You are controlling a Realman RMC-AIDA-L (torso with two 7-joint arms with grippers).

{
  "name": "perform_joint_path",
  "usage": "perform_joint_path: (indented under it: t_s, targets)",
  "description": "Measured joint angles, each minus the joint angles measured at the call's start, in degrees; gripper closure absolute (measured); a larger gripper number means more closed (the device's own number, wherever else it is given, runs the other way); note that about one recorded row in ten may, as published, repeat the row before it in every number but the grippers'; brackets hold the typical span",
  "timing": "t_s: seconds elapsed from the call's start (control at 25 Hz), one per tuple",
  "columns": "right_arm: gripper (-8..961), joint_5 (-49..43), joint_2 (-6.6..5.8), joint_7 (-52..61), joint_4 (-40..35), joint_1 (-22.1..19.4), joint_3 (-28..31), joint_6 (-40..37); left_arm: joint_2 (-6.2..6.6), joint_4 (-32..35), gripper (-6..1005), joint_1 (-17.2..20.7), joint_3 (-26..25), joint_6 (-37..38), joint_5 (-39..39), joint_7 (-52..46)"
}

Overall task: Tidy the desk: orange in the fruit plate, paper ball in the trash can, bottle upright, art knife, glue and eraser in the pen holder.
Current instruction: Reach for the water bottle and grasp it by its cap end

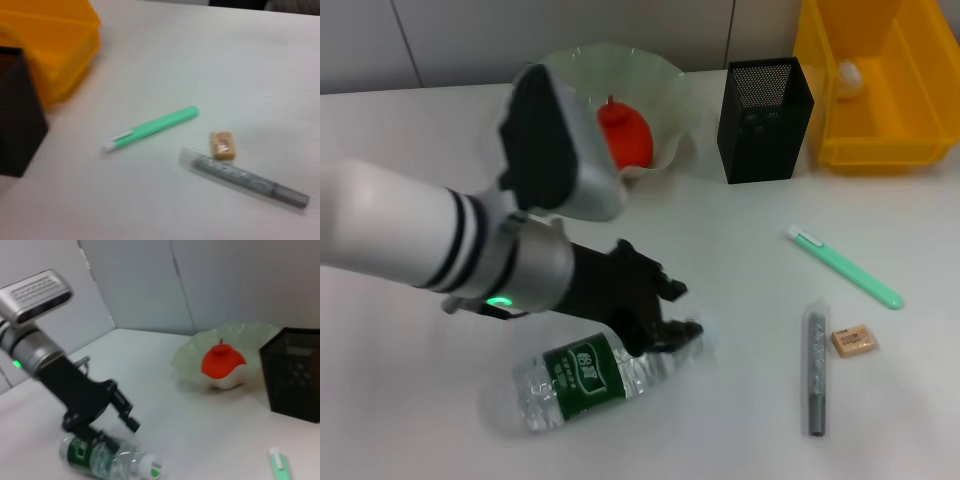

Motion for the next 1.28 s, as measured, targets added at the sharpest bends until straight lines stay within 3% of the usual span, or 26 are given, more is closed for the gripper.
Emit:
perform_joint_path:
  t_s: [0.24, 0.4, 0.6, 1.04, 1.28]
  targets:
    - [252, -0.45, -1.39, 0.0, 2.29, 1.12, 0.03, 2.31, -0.23, 3.64, 533, -0.43, 3.74, -2.02, 2.71, -5.64]
    - [253, -2.19, -2.1, -0.31, 3.62, 2.34, 0.01, 3.75, -0.35, 4.4, 519, -2.18, 7.67, -4.61, 9.67, -12.08]
    - [252, -2.3, -2.45, -0.52, 5.1, 2.63, -0.36, 5.71, -0.37, 3.77, 522, -3.02, 10.74, -7.66, 14.32, -16.62]
    - [253, -3.0, -2.84, -1.03, 6.17, 2.65, 0.04, 6.85, -0.37, 5.44, 530, -2.32, 13.32, -9.48, 16.82, -22.8]
    - [252, -3.14, -2.99, -1.11, 6.17, 2.98, -0.42, 7.62, -0.37, 6.05, 439, -2.68, 13.09, -8.3, 16.92, -27.74]
